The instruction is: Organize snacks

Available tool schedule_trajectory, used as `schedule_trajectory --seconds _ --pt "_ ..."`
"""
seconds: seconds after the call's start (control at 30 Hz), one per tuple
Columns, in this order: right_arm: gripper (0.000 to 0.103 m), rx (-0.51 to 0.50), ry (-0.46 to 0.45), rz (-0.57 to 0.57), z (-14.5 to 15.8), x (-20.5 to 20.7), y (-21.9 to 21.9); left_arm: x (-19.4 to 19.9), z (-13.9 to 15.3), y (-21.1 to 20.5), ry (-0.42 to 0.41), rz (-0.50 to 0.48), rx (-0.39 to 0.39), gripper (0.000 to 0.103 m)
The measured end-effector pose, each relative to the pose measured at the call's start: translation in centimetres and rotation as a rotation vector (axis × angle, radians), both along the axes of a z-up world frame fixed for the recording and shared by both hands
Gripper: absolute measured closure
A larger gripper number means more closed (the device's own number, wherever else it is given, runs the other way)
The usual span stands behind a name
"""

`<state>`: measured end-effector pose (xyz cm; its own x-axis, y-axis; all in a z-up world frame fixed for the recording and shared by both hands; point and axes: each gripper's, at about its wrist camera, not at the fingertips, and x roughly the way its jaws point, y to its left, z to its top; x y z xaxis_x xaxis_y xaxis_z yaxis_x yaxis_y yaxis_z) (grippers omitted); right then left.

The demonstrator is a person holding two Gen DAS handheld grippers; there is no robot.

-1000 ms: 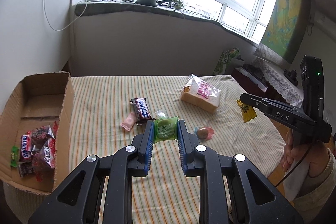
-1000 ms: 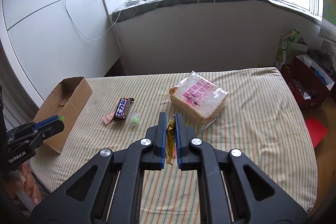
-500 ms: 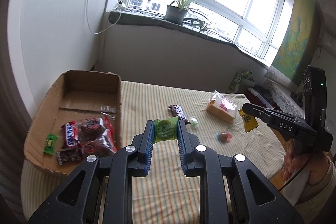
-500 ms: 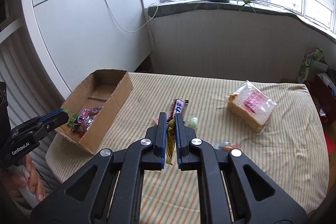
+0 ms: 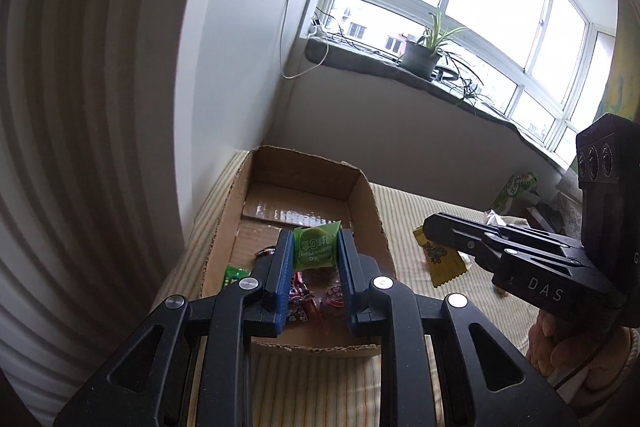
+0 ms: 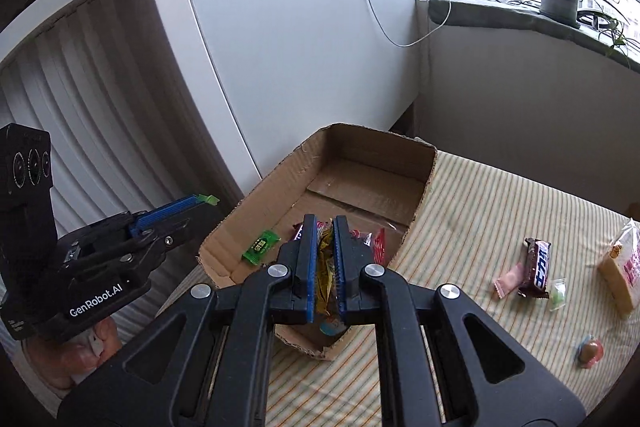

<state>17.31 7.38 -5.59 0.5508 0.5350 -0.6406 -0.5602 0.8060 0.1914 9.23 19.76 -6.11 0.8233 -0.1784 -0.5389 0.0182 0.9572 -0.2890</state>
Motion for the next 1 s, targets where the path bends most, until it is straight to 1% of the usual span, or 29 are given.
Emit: schedule_trajectory --seconds 0.13,0.23,0.27,0.3,0.33,0.37,0.4,0.43,0.47,0.5,0.6,0.7,0.77,0.83,1.0 --pt "0.095 -0.005 0.024 0.015 -1.2 1.1 0.8 1.0 -0.9 0.3 0.013 -0.001 -0.005 0.083" --pt "0.095 -0.011 0.060 0.027 -2.7 2.2 1.5 1.9 -1.9 0.8 0.035 0.003 -0.013 0.083" --pt "0.095 -0.021 0.076 0.034 -3.3 2.6 1.9 2.1 -2.2 1.1 0.045 0.010 -0.017 0.080" --pt "0.095 -0.028 0.084 0.034 -3.9 2.8 2.1 2.4 -2.6 1.4 0.057 0.021 -0.022 0.080" --pt "0.095 -0.032 0.090 0.030 -4.3 3.0 2.2 2.7 -3.0 1.7 0.070 0.034 -0.029 0.075" --pt "0.094 -0.036 0.095 0.027 -4.7 3.2 2.3 2.9 -3.4 2.0 0.085 0.047 -0.036 0.065" --pt "0.087 -0.038 0.098 0.025 -5.0 3.3 2.2 3.0 -3.7 2.3 0.095 0.060 -0.042 0.058" --pt "0.076 -0.037 0.100 0.022 -5.2 3.5 2.1 2.9 -3.9 2.5 0.097 0.071 -0.046 0.045" --pt "0.071 -0.031 0.101 0.020 -5.3 3.5 1.9 2.8 -4.0 2.7 0.095 0.083 -0.047 0.036" --pt "0.066 -0.028 0.098 0.017 -5.3 3.5 1.8 2.7 -4.0 2.9 0.091 0.092 -0.046 0.035" --pt "0.065 -0.037 0.075 0.004 -4.8 3.3 1.6 2.5 -3.9 3.2 0.089 0.097 -0.047 0.035" --pt "0.065 -0.068 0.034 0.001 -4.1 2.4 1.8 2.2 -3.6 3.5 0.080 0.108 -0.055 0.035" --pt "0.059 -0.086 0.007 -0.003 -3.6 1.7 2.1 2.0 -3.3 3.6 0.075 0.113 -0.062 0.035" --pt "0.048 -0.079 -0.010 -0.004 -3.1 0.9 2.1 1.6 -3.1 3.7 0.070 0.117 -0.066 0.034" --pt "0.047 -0.073 -0.029 -0.014 -2.5 -0.2 1.4 0.6 -2.2 3.3 0.056 0.125 -0.055 0.032"
